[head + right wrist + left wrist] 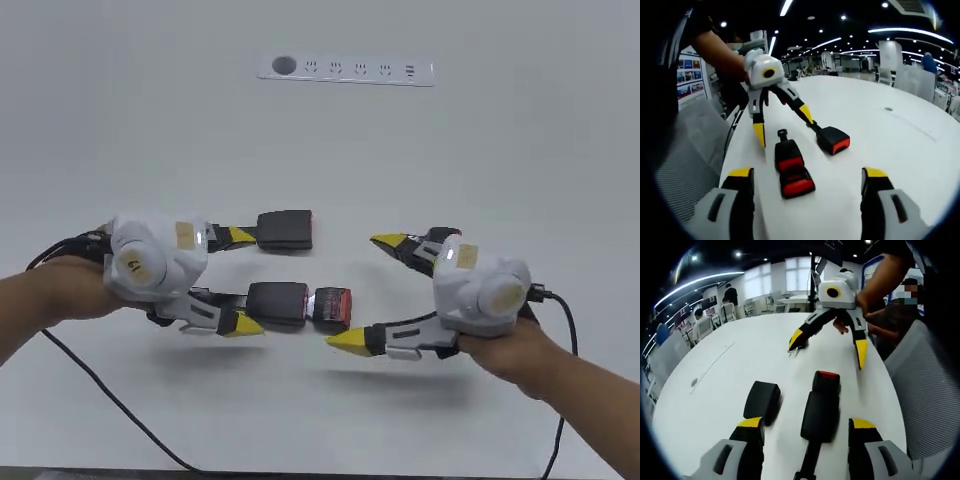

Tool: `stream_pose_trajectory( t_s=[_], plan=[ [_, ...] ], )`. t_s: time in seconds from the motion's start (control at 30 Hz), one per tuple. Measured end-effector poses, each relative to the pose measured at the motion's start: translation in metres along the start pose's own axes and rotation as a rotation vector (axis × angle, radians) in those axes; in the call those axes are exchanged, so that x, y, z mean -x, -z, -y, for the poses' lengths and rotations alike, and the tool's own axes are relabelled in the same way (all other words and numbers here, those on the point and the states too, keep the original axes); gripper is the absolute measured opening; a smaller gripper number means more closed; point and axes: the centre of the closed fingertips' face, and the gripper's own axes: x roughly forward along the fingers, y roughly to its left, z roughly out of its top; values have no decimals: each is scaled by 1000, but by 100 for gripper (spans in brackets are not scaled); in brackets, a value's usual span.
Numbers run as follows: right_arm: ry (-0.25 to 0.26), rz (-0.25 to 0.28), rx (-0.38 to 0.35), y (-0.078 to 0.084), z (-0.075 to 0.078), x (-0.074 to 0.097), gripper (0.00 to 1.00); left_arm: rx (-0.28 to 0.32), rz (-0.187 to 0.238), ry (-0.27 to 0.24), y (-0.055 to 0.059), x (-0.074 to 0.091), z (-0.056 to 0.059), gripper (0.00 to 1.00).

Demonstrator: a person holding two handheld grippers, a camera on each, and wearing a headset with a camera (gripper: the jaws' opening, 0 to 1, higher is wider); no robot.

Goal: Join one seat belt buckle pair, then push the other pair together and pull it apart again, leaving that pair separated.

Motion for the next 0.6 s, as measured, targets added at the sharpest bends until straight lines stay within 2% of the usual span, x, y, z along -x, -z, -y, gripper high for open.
stream_pose_trajectory(
  t_s=[0.1, 0.27, 0.33, 0.4, 0.47, 0.6],
  plan=[
    [27, 7, 8, -2, 14, 10, 89, -3, 24, -34, -9, 2, -13, 71],
    [74, 26, 3, -3, 44, 29, 87, -3, 25, -69, -14, 2, -34, 72],
    [93, 14, -9, 2, 58, 36, 87, -18, 24, -81, -16, 2, -43, 71],
    [105, 0, -1, 6, 68, 42, 86, -47, -8, -98, -12, 1, -54, 70],
    [109, -16, 1, 11, 77, 48, 86, -24, -3, -86, -13, -1, -58, 68],
    [88, -60, -5, 23, 90, 57, 85, -22, -12, -84, -11, -6, -65, 68]
  ],
)
